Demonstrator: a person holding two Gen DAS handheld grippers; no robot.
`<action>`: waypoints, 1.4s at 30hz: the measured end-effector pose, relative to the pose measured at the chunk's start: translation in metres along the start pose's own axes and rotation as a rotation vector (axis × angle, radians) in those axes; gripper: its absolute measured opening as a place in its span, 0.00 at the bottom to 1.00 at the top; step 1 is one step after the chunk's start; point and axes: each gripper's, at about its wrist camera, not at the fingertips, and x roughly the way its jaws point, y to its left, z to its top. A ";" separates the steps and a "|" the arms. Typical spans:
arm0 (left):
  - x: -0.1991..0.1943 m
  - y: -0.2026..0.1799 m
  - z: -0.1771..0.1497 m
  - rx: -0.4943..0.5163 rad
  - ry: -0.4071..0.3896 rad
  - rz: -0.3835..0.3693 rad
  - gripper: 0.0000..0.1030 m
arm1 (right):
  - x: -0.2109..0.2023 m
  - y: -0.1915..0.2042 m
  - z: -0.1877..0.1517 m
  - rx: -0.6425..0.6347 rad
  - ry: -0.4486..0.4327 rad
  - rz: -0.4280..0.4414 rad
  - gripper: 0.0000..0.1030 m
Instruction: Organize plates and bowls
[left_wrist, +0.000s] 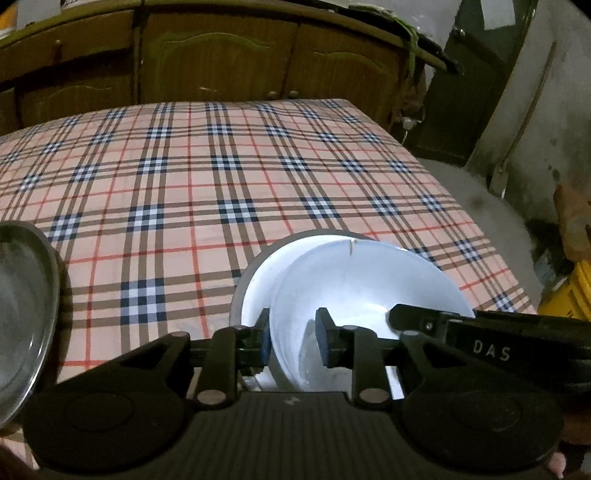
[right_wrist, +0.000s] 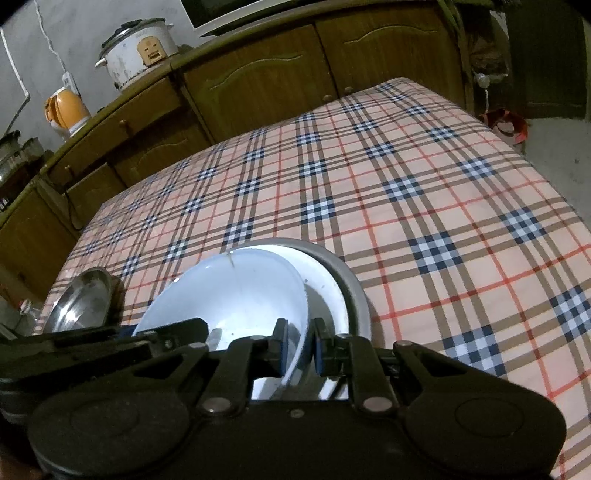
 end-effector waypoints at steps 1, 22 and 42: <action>-0.002 0.000 0.000 0.000 -0.012 0.005 0.27 | 0.000 0.001 0.000 -0.008 -0.002 -0.008 0.18; -0.026 -0.003 0.002 0.030 -0.088 0.057 0.74 | -0.030 0.007 0.005 -0.098 -0.098 -0.095 0.67; -0.040 -0.003 0.000 0.051 -0.110 0.152 1.00 | -0.048 0.001 -0.014 -0.065 -0.169 -0.146 0.79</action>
